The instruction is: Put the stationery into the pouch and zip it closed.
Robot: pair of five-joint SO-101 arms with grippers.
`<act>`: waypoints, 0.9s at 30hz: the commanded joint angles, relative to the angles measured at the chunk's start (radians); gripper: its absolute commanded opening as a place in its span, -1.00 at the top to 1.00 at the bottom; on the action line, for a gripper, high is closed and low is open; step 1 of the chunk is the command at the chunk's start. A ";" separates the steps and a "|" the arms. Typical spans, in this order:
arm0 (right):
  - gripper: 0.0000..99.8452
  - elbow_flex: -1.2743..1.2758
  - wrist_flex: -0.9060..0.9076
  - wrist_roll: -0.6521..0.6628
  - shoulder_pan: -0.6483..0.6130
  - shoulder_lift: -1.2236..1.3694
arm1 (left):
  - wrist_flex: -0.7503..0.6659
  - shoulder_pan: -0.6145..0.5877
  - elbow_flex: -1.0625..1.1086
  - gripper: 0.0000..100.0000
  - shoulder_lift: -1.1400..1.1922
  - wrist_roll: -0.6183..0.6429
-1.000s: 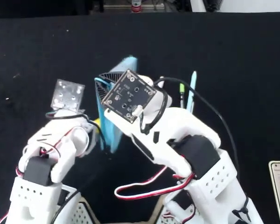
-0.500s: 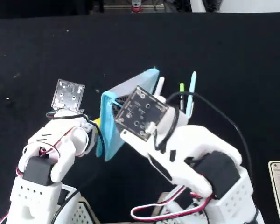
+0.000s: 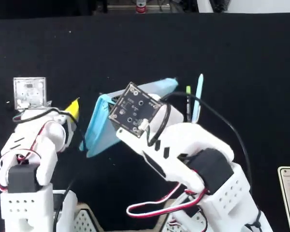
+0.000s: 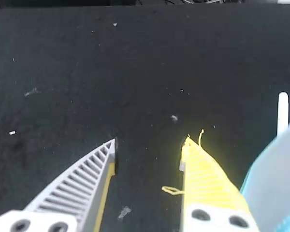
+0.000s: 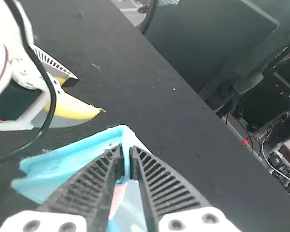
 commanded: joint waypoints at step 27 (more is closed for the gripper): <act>0.98 0.116 -0.189 -0.002 -0.009 -0.125 | 0.095 0.211 0.071 0.55 0.006 -0.052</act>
